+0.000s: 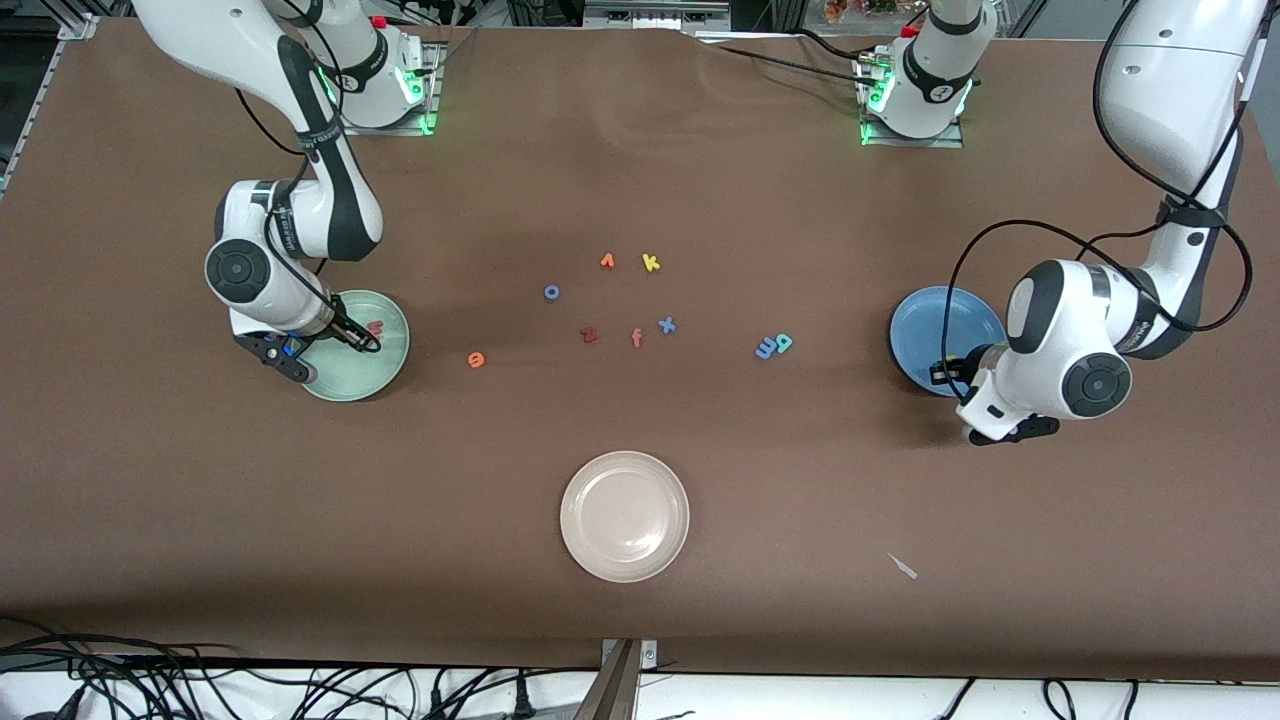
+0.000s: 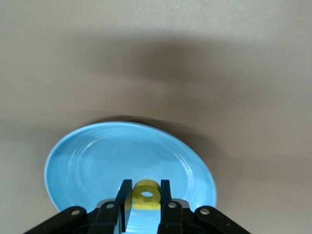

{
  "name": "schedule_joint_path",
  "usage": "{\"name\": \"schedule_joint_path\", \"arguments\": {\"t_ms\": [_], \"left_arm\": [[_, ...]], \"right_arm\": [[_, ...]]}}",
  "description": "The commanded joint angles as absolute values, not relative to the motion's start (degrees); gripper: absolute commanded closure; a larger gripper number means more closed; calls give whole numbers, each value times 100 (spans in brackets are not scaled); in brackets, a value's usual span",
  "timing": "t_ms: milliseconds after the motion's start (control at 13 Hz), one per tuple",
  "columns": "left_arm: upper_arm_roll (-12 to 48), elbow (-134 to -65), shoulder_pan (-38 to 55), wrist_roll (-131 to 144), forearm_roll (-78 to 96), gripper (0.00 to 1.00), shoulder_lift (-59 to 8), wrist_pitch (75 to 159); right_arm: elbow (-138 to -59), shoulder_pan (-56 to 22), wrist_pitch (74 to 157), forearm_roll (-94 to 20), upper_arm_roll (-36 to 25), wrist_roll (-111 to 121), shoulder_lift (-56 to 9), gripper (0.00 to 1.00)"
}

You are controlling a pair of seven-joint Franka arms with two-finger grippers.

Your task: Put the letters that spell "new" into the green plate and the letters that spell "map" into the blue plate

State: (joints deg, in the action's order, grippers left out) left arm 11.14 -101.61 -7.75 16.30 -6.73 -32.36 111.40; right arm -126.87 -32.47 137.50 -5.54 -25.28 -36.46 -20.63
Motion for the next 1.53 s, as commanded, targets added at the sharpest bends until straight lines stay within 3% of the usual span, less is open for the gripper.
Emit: {"name": "schedule_joint_path", "arguments": {"t_ms": [0, 153, 230, 307, 460, 537, 844, 1151, 1228, 1305, 1458], "left_arm": [[1169, -10134, -914, 1441, -966, 100, -3401, 11162], [1169, -10134, -914, 1441, -993, 99, -3463, 11206], [1169, -10151, -931, 1433, -993, 94, -3480, 11206], [1169, -10160, -940, 1433, -993, 70, -3489, 11197], [1186, -10143, -941, 1433, -993, 7, -3446, 11136], [1221, -10143, -914, 1502, -967, 0, -3384, 11101], [1695, -10099, -835, 2598, -519, 0, -3138, 10802], [2819, -9881, -800, 3323, -536, 0, -3277, 10976], [3039, -9705, -721, 3157, -588, 0, -3426, 11143], [3067, -9555, -521, 2938, -598, 0, -3558, 11345], [3015, -9431, -81, 2725, -711, 1, -3796, 11793]], "right_arm": [[-12474, -3357, 13309, -615, -2244, -4355, -1767, 0], [-12104, -3366, 13113, -615, -1900, -4893, -1863, 0], [-11981, -3384, 13165, -615, -1768, -5139, -1976, 0], [-11805, -3384, 13175, -694, -1601, -5437, -2117, 0], [-11436, -3393, 13271, -1106, -1267, -5957, -2468, 0], [-11374, -3401, 13454, -1134, -1257, -6133, -2644, 0], [-11408, -3691, 14316, -1143, -1222, -6864, -3067, 0], [-11531, -3691, 14677, -1151, -1222, -6952, -3234, 3], [-11531, -3691, 14678, -1151, -1222, -6952, -3226, 24], [-11531, -3691, 14660, -1151, -1222, -6943, -3226, 53], [-11531, -3691, 14634, -1151, -1222, -6900, -3226, 83]]}}
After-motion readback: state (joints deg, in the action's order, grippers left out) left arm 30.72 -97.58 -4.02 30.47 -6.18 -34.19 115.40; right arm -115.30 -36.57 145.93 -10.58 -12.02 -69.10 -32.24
